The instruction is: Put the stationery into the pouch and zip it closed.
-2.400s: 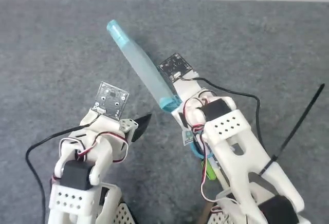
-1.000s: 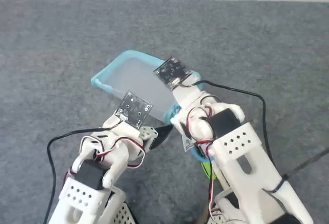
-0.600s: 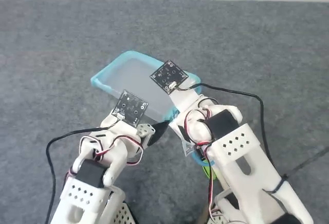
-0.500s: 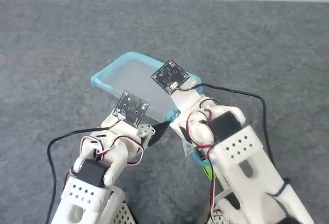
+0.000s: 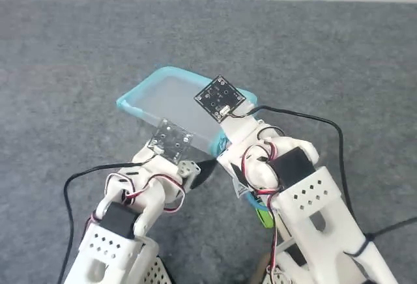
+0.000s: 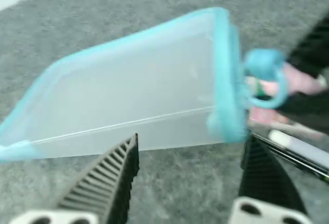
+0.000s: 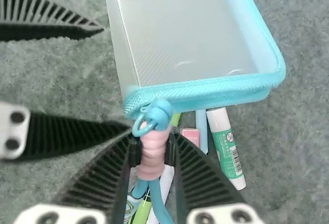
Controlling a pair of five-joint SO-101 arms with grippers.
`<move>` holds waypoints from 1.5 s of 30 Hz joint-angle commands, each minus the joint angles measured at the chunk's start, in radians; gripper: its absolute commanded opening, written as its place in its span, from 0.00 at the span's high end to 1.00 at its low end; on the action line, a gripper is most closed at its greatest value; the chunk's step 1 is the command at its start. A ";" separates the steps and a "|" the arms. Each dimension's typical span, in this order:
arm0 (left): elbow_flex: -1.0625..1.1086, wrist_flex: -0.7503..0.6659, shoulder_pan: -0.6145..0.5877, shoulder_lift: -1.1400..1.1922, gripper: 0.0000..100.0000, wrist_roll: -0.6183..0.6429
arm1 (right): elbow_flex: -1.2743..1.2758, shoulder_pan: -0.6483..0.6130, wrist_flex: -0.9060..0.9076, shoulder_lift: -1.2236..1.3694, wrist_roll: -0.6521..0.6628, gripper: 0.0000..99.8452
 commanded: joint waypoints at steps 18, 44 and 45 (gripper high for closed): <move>-0.016 -0.087 -0.078 -0.011 0.70 0.026 | -0.061 -0.010 0.058 -0.091 0.017 0.99; 0.010 -0.138 -0.233 -0.011 0.70 0.025 | 0.129 0.133 0.018 -0.104 0.157 0.99; 0.010 -0.138 -0.233 -0.011 0.70 0.025 | 0.149 0.147 -0.001 -0.104 0.157 0.99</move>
